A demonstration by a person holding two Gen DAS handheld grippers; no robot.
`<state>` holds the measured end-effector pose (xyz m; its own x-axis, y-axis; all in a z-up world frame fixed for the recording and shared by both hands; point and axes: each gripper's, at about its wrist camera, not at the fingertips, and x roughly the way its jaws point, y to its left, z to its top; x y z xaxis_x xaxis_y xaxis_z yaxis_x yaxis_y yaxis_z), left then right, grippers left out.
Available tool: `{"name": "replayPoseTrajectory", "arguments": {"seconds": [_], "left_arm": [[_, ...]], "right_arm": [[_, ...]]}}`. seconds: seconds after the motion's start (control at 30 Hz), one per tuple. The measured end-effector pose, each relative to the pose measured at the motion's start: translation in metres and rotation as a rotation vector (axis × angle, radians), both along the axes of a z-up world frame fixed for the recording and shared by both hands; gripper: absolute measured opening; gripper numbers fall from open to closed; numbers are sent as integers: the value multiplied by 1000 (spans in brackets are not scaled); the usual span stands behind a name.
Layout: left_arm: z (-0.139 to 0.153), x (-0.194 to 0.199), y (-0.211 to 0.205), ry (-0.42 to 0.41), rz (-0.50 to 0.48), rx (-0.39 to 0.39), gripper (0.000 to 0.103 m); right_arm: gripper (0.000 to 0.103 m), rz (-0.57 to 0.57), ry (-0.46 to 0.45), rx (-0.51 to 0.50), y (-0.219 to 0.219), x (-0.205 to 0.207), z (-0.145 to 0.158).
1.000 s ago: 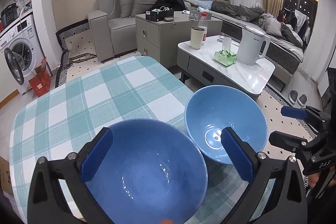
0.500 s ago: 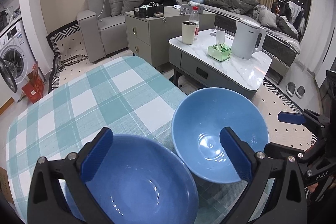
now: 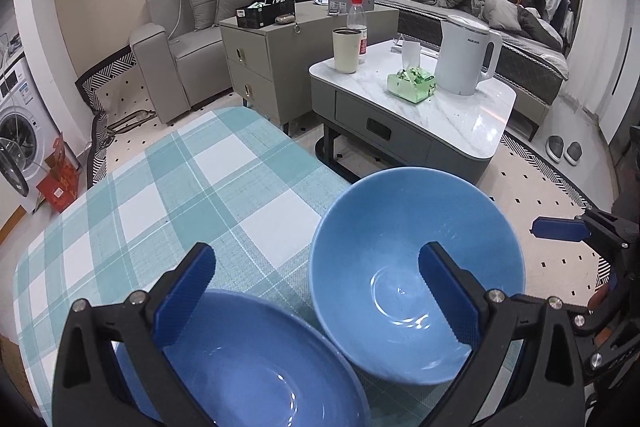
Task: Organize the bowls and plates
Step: 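Close both grippers on the light blue bowl rim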
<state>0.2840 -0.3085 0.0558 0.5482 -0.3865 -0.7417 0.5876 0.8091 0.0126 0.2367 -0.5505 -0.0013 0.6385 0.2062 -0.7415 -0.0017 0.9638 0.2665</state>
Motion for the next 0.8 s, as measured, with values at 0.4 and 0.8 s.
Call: {"name": "replayPoseTrajectory", "arguments": {"seconds": [0.4,0.8], "left_arm": [[-17,11,-13,38,-30,53,77],[-28,13,-16,101,-48,66,36]], "right_arm": [[96,14,16,15,4,7,-10],[69,41,43,19,12,4,-17]]}}
